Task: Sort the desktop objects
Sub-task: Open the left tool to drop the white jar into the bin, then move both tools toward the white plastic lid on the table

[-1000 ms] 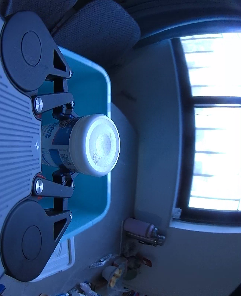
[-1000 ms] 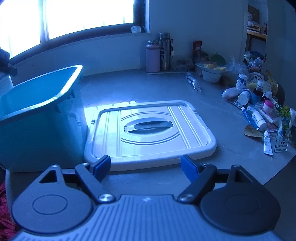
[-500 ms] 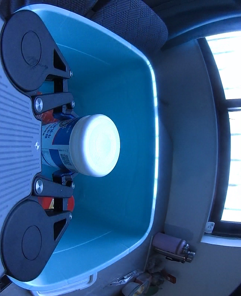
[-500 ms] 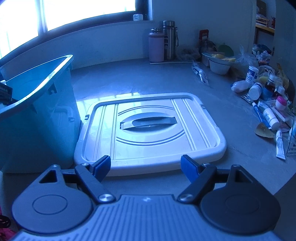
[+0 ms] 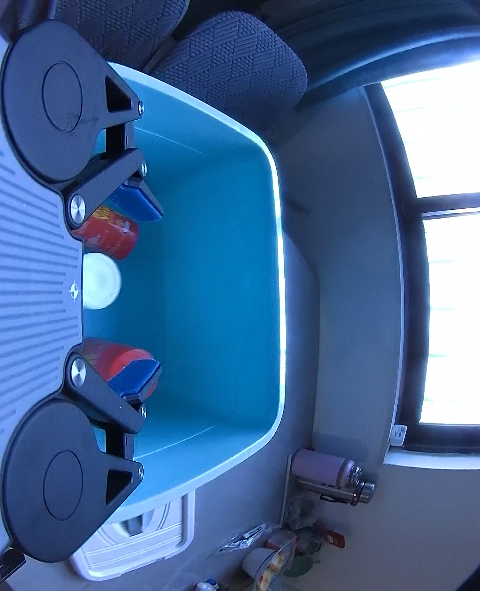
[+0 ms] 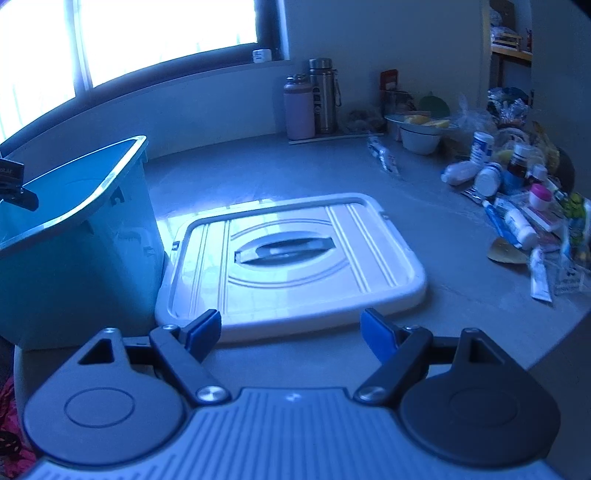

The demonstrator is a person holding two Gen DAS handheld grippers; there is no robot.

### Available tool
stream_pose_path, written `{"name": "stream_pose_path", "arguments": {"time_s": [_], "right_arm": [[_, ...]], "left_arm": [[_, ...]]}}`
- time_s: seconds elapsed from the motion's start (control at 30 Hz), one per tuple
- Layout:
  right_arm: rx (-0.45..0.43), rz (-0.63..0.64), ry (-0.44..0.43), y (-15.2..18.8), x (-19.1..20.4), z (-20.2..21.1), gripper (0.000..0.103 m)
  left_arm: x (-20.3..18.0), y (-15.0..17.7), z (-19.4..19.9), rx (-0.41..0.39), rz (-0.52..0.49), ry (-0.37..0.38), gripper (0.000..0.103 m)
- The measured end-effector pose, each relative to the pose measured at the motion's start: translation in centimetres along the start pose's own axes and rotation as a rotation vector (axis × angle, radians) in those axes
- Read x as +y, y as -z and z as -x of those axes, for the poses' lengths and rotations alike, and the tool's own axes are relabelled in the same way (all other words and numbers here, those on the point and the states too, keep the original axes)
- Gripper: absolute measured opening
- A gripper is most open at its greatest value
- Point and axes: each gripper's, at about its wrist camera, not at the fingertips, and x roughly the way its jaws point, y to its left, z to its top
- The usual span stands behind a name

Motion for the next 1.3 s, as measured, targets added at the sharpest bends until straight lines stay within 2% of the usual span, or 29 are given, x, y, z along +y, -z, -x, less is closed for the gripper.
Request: {"name": "stream_pose_path", "arguments": {"time_s": [0.47, 0.63, 0.73, 1.03, 1.3], "right_arm": [[-0.033, 0.02, 0.014, 3.2, -2.4, 6.0, 0.083], [-0.02, 0.021, 0.023, 4.0, -3.8, 6.8, 0.083], [-0.006, 0.019, 0.025, 4.0, -4.8, 6.1, 0.084], [0.015, 0.049, -0.016, 1.5, -7.4, 2.1, 0.085], [0.061, 0.063, -0.012, 1.0, -10.4, -0.6, 0.085]], "left_arm": [[-2.0, 5.7, 7.9, -0.024, -0.024, 0.024, 0.084], [-2.9, 9.0, 10.3, -0.033, -0.029, 0.063, 0.084], [-3.6, 11.3, 11.0, -0.011, -0.045, 0.086, 0.084], [-9.0, 14.7, 7.8, 0.081, -0.086, 0.107, 0.084], [-14.1, 16.5, 4.0, 0.168, -0.106, 0.137, 0.084]]}}
